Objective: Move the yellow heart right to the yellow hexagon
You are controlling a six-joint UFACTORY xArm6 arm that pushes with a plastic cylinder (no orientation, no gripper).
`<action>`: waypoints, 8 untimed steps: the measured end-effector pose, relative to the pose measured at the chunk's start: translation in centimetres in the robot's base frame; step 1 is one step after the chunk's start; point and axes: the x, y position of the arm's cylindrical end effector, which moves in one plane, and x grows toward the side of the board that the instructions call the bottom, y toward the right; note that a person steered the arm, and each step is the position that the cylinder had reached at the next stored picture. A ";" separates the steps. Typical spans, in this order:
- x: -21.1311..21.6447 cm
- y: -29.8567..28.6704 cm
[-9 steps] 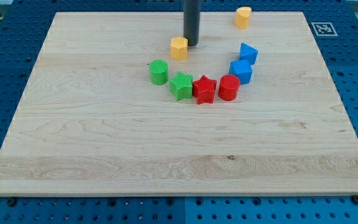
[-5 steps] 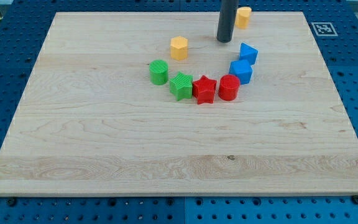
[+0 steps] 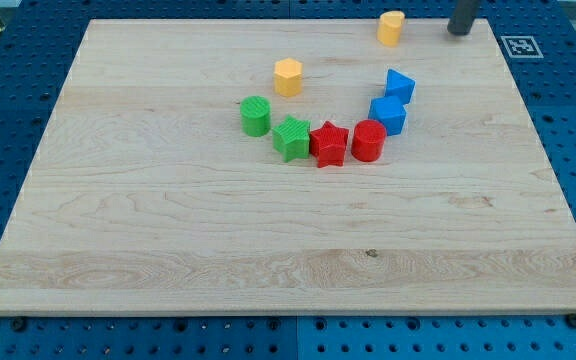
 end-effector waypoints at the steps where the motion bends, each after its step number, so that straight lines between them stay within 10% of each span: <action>1: 0.0 -2.7; 8: 4.0 -16.5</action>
